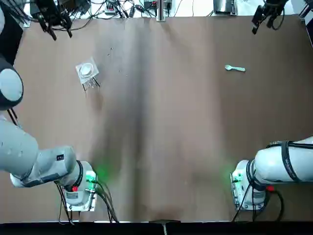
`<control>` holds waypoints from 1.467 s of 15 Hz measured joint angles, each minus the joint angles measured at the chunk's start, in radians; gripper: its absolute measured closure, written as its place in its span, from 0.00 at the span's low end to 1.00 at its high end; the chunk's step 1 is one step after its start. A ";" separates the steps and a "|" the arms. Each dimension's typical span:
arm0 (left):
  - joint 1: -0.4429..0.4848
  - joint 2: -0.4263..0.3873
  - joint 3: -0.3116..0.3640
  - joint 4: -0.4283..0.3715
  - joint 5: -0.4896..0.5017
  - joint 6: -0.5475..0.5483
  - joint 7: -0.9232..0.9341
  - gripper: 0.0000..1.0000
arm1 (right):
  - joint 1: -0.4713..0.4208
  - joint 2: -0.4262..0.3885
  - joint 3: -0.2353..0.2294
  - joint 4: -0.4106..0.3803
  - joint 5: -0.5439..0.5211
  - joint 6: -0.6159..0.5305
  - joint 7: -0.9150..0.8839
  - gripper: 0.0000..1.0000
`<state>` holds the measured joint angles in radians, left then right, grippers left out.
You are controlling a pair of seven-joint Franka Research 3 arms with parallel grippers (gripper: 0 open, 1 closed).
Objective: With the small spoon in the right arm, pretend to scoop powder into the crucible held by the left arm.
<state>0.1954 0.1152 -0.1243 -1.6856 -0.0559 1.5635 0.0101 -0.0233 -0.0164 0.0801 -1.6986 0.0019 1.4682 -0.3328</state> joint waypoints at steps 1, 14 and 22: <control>0.010 0.019 0.000 -0.012 -0.010 0.003 0.012 0.00 | -0.001 0.011 0.000 -0.026 0.000 0.041 -0.042 0.00; 0.112 0.161 -0.002 -0.189 -0.210 0.181 0.215 0.00 | -0.033 0.329 -0.005 -0.313 -0.002 0.699 -0.576 0.00; 0.110 0.237 -0.010 -0.189 -0.275 0.188 0.229 0.06 | -0.129 0.454 -0.009 -0.352 -0.010 0.897 -1.052 0.07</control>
<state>0.3056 0.3524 -0.1343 -1.8748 -0.3309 1.7519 0.2391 -0.1524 0.4375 0.0711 -2.0507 -0.0081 2.3655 -1.3846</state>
